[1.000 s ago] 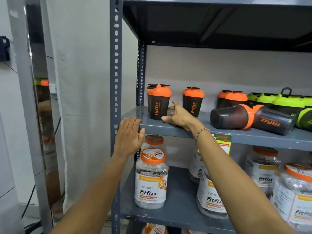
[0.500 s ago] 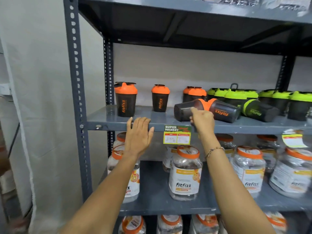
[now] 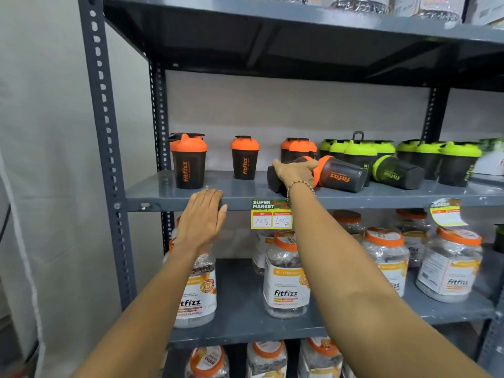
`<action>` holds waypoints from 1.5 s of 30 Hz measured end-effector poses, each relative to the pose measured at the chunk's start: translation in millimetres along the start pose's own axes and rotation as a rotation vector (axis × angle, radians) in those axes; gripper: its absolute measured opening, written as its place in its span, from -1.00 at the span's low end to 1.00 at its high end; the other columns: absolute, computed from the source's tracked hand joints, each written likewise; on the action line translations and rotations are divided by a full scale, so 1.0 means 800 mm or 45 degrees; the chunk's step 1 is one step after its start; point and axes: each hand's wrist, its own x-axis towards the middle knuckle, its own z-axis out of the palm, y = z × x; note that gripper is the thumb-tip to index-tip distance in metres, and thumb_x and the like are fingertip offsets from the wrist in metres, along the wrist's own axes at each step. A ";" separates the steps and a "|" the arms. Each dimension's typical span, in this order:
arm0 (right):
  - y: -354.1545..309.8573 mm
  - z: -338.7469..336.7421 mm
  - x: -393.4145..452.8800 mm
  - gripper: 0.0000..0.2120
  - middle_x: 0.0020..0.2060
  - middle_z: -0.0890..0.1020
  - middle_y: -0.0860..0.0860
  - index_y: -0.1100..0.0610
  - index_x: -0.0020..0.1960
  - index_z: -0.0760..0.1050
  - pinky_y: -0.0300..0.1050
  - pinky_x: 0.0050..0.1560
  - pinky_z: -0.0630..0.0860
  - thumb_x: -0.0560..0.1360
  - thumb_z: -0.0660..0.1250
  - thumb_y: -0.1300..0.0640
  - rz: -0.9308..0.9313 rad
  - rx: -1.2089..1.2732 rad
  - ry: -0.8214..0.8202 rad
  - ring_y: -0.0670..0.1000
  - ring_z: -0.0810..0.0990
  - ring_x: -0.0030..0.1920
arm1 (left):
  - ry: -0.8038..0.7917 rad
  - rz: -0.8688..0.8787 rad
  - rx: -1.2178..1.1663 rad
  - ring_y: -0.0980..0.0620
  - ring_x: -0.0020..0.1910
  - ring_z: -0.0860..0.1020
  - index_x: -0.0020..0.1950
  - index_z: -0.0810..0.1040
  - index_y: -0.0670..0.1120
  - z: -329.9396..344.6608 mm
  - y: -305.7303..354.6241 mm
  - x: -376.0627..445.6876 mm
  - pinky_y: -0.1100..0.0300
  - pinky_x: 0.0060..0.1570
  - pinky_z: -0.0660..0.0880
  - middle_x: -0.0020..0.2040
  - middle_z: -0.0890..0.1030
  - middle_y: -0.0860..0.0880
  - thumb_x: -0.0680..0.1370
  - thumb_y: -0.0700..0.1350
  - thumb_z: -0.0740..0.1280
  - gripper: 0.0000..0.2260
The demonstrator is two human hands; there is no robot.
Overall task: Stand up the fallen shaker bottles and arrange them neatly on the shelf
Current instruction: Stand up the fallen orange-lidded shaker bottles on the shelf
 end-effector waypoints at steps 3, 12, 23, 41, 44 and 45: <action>-0.009 0.002 0.002 -0.15 0.31 0.45 0.17 0.19 0.40 -0.01 0.08 0.29 0.44 0.37 0.39 -0.16 0.010 0.001 -0.131 0.24 0.48 0.29 | -0.036 -0.070 0.078 -0.11 0.07 0.53 0.13 0.52 -0.16 -0.001 -0.011 0.001 0.06 0.15 0.29 0.06 0.59 -0.11 0.59 0.03 0.07 -0.64; -0.040 -0.019 -0.001 -0.42 0.23 0.51 0.21 0.33 0.42 0.25 0.01 -0.08 0.44 0.52 0.23 0.02 -0.304 -0.504 -0.360 0.22 0.52 0.10 | -0.013 -0.148 0.118 -0.12 0.08 0.52 0.12 0.51 -0.15 0.009 -0.019 -0.004 0.01 0.15 0.30 0.09 0.58 -0.12 0.59 0.05 0.09 -0.65; -0.014 0.017 -0.007 -0.27 0.35 0.42 0.20 0.24 0.37 0.18 0.15 0.25 0.39 0.37 0.50 0.09 -0.628 -1.202 -0.169 0.25 0.39 0.37 | -0.002 -0.155 0.067 -0.12 0.10 0.52 0.15 0.51 -0.15 0.012 -0.019 -0.006 0.02 0.19 0.27 0.10 0.58 -0.12 0.59 0.06 0.09 -0.64; 0.019 0.024 0.045 -0.55 0.11 0.63 0.22 0.30 0.20 0.48 -0.12 -0.07 0.65 0.43 0.46 0.08 -0.076 0.699 -0.969 0.08 0.66 0.04 | 0.088 -0.097 0.100 -0.14 0.15 0.53 0.21 0.40 -0.09 0.021 -0.047 -0.014 -0.02 0.26 0.22 0.15 0.58 -0.12 0.56 0.09 0.09 -0.65; 0.021 0.032 0.046 -0.64 0.03 0.66 0.17 0.34 0.23 0.48 -0.15 0.02 0.64 0.46 0.41 0.27 -0.188 0.632 -1.102 0.04 0.69 -0.02 | 0.132 -0.074 0.101 -0.13 0.14 0.53 0.21 0.39 -0.09 0.024 -0.050 -0.015 -0.01 0.25 0.21 0.15 0.58 -0.12 0.55 0.09 0.10 -0.66; 0.020 0.035 0.047 -0.66 0.01 0.67 0.13 0.32 0.21 0.49 -0.17 0.03 0.63 0.46 0.40 0.31 -0.231 0.578 -1.107 0.03 0.69 -0.03 | 0.145 -0.068 0.105 -0.13 0.14 0.53 0.21 0.39 -0.09 0.026 -0.051 -0.015 -0.01 0.24 0.22 0.15 0.58 -0.12 0.55 0.09 0.11 -0.66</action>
